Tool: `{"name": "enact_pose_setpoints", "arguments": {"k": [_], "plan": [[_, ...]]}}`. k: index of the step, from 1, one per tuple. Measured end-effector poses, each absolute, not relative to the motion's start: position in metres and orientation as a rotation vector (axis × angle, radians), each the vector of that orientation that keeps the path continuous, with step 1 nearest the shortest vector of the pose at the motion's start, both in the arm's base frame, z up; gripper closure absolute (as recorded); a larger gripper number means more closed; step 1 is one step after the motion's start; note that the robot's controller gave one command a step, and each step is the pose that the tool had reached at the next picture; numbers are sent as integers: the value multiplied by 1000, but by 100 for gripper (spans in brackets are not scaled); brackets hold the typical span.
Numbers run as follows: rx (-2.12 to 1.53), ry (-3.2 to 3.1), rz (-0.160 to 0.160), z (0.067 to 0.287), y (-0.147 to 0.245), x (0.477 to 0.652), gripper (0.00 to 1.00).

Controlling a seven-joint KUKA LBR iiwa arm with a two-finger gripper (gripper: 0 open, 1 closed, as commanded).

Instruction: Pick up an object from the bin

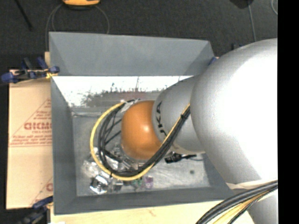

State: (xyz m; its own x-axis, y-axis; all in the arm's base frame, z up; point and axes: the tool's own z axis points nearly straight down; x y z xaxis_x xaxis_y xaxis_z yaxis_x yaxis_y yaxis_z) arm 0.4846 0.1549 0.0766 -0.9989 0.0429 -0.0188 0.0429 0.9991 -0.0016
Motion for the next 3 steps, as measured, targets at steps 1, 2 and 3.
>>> {"name": "enact_pose_setpoints", "arguments": {"k": [1, 2, 3], "plan": [[-555, 3074, -18, 77, 179, 499, 0], [-554, 3075, -19, 77, 179, 499, 100], [-551, 3085, 0, 163, 178, 501, 100]]}}
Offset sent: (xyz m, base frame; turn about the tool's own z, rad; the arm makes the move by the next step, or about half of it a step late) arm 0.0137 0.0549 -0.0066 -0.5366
